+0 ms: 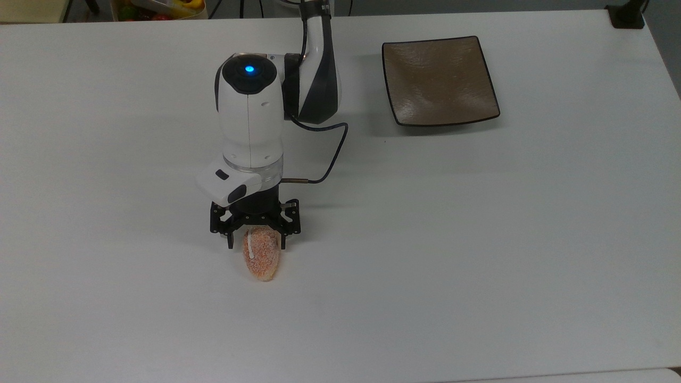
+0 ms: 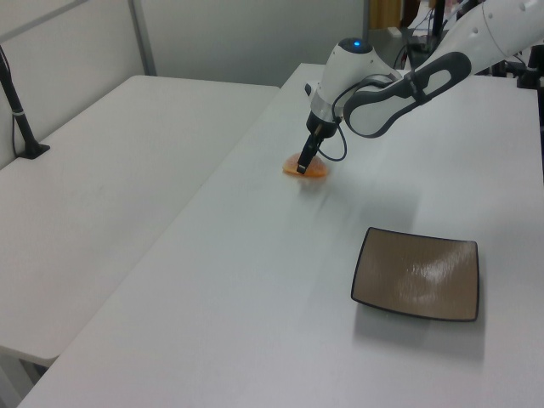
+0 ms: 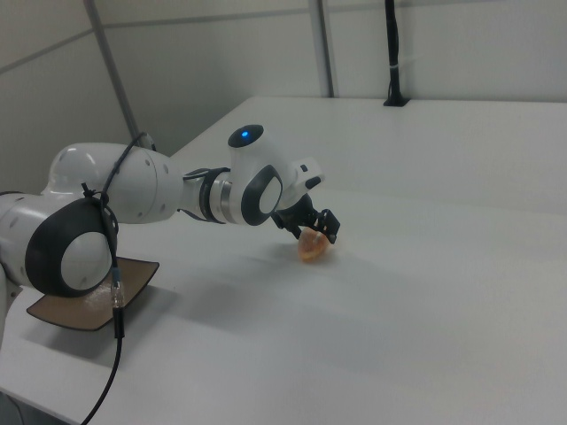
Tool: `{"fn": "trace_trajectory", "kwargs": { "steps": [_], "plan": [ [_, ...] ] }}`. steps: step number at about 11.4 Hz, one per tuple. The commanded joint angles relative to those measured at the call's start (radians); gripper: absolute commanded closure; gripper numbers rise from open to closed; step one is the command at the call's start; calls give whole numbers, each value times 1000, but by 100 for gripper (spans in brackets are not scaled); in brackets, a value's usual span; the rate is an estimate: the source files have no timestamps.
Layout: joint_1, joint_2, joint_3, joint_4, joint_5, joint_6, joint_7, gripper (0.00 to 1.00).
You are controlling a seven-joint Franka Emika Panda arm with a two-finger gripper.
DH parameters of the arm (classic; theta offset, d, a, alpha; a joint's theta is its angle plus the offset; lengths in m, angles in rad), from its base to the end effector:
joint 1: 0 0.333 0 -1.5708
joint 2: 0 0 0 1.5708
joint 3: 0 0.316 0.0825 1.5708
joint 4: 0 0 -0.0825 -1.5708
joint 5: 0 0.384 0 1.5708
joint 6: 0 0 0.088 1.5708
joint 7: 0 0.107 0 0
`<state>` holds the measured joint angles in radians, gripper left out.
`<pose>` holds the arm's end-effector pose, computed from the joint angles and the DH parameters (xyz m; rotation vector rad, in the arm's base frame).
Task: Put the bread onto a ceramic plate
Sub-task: 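Close the gripper on the bread roll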
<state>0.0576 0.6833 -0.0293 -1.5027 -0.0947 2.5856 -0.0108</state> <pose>0.7469 0.0273 0.3075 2.9969 0.1797 0.6086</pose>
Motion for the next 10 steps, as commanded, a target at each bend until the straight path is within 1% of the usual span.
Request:
{"fn": "trace_trajectory", "kwargs": {
  "steps": [1,2,3,4,7,10],
  "plan": [
    [11,10,-12,6,-10,18,-14,23],
    [11,9,-12,6,-10,18,-15,37],
    [11,7,-12,4,-10,16,-15,47],
    [11,1,-12,2,-17,16,-17,56],
    [8,-53,-12,-22,-14,10,-11,56],
    [11,-155,-12,-63,-5,-4,-8,56]
  ]
}}
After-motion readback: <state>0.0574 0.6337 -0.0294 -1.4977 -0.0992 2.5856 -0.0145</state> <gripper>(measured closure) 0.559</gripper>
